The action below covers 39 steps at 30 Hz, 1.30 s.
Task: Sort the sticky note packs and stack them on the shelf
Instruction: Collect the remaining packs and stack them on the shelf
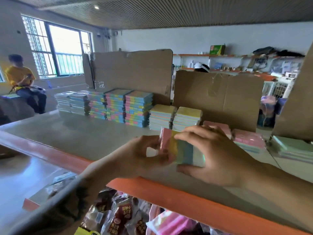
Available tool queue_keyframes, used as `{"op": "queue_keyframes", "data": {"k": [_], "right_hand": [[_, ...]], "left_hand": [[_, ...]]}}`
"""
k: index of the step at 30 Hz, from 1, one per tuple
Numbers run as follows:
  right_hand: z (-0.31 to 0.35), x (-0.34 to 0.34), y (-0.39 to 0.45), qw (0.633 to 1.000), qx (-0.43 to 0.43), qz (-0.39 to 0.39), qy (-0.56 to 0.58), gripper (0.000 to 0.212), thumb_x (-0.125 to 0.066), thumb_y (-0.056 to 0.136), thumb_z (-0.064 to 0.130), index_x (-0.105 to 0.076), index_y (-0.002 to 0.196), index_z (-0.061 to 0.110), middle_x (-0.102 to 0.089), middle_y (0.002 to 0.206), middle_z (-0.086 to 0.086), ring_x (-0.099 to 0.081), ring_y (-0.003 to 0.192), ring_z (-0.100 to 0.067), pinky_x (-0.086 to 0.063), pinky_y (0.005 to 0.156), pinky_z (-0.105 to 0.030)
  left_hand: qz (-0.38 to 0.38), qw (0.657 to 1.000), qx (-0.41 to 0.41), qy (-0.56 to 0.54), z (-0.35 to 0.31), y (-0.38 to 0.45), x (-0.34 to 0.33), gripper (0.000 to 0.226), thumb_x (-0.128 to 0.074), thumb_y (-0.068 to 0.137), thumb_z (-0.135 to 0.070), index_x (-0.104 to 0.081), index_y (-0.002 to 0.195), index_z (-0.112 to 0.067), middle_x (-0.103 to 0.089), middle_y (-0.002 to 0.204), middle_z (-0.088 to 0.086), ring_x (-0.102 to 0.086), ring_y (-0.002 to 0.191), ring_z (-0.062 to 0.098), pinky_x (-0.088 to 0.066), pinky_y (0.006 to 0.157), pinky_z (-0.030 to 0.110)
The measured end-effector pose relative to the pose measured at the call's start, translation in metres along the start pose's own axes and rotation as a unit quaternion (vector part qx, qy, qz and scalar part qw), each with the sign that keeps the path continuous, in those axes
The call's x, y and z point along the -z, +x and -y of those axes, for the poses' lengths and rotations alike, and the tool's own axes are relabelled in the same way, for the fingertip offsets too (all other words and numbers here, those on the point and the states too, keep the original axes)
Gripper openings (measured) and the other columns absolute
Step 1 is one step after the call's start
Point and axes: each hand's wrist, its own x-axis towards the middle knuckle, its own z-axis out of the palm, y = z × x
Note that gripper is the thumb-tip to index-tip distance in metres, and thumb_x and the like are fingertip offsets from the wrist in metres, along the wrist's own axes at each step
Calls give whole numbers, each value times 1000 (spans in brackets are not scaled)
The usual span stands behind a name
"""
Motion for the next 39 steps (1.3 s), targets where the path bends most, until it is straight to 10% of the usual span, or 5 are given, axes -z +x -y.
{"op": "queue_keyframes", "data": {"k": [9, 25, 29, 39], "right_hand": [[18, -29, 148, 990, -78, 58, 100, 57, -68, 80, 69, -61, 128, 40, -60, 131, 10, -56, 119, -11, -47, 104, -39], [-19, -73, 271, 948, -272, 93, 134, 24, -71, 94, 34, -65, 118, 39, -60, 130, 3, -54, 121, -21, -41, 105, -39], [-20, -76, 269, 951, -264, 76, 142, 22, -69, 96, 27, -66, 117, 32, -58, 110, 8, -52, 103, -16, -39, 85, -30], [0, -64, 241, 959, -266, 83, 39, 55, -66, 94, 45, -47, 146, 48, -20, 169, 5, -11, 157, -24, -7, 124, -40]], "left_hand": [[56, 949, 115, 288, 83, -23, 108, 93, -26, 66, -102, -29, 148, -60, -34, 154, -32, -31, 143, 2, -26, 118, 35], [120, 945, 112, 283, 159, -27, 138, 88, -31, 76, -96, -5, 152, -61, -1, 169, -19, 7, 155, 10, 6, 124, 53], [116, 946, 110, 281, 160, -28, 137, 87, -31, 76, -96, -6, 152, -61, -2, 169, -18, 7, 156, 11, 5, 124, 56], [106, 942, 113, 298, 154, -27, 136, 92, -22, 70, -100, -9, 152, -60, -7, 168, -20, -1, 156, 11, 0, 125, 55]]}}
